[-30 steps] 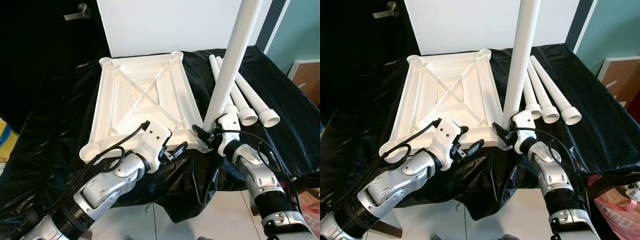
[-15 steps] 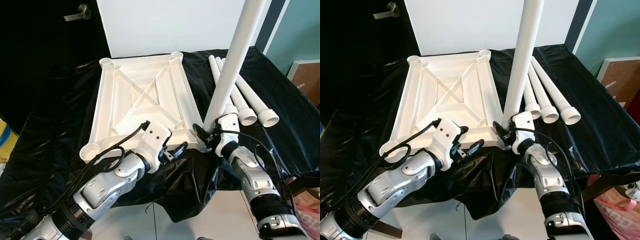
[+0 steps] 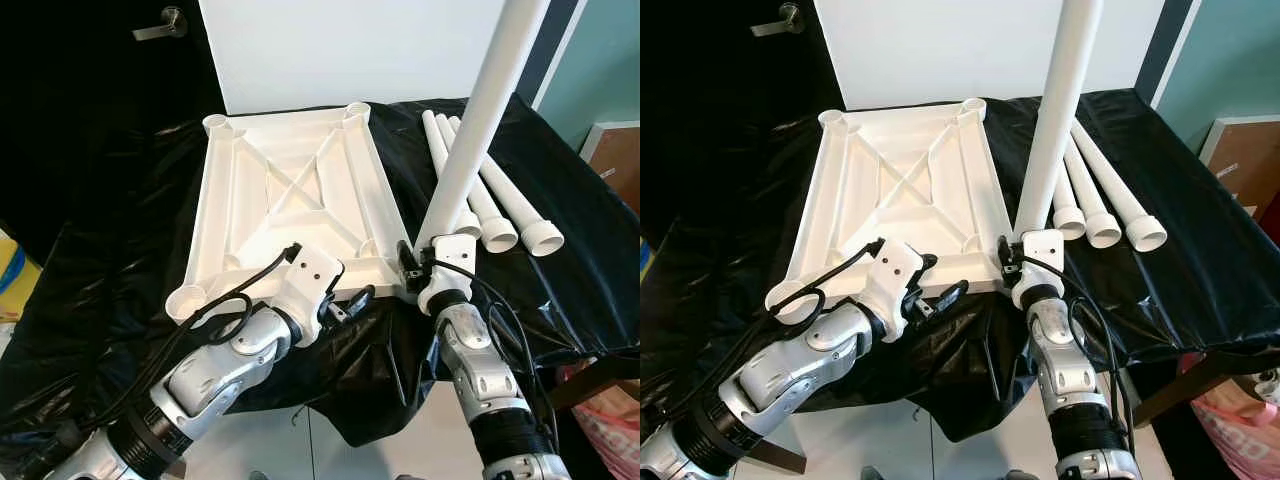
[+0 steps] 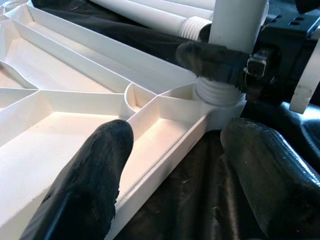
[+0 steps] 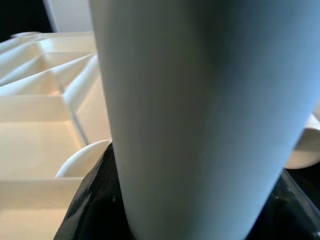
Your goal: Building children table
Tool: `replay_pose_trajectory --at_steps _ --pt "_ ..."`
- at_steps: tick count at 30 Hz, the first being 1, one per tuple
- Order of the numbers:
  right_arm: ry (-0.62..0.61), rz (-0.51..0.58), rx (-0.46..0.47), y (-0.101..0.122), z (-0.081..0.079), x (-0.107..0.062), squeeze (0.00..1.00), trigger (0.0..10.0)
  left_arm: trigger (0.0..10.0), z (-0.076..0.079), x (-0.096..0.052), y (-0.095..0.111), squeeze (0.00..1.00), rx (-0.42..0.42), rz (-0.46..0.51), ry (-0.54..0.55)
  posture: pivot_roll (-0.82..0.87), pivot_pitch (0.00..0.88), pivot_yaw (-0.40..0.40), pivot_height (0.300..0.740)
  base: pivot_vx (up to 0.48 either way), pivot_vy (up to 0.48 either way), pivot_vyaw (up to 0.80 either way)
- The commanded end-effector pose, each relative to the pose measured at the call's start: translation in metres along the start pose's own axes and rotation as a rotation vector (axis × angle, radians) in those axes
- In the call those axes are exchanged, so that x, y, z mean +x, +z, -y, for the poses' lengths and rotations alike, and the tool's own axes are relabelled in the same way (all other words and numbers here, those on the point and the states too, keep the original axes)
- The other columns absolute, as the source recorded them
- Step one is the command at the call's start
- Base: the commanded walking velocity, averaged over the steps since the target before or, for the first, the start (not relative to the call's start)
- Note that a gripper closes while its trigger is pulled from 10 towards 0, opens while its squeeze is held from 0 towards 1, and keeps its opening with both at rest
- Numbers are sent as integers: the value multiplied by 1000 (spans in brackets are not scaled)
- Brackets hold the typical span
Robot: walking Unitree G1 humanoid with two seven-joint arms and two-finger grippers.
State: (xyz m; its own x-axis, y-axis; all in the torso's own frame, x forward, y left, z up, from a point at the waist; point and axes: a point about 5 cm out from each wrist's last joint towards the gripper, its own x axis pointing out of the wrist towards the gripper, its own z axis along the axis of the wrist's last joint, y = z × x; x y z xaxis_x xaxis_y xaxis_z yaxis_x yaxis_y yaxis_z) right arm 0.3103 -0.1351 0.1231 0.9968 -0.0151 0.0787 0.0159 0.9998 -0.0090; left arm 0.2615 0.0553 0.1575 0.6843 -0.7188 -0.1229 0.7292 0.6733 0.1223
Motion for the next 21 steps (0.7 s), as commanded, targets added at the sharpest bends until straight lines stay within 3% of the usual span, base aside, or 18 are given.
replay_pose_trajectory --at_steps 1,6,21 --pt "-107 -126 -14 -25 10 -10 0 10000 10000 18 -2 -1 0 30 -3 -356 -146 61 34 740 0 0 0" --pt "-84 -125 35 -24 -8 -15 0 10000 10000 19 -2 -1 0 27 -1 -360 -146 60 36 740 0 0 0" --pt "-106 -115 18 -19 -8 -15 0 10000 10000 21 -2 -2 0 28 0 -361 -142 57 29 740 0 0 0"
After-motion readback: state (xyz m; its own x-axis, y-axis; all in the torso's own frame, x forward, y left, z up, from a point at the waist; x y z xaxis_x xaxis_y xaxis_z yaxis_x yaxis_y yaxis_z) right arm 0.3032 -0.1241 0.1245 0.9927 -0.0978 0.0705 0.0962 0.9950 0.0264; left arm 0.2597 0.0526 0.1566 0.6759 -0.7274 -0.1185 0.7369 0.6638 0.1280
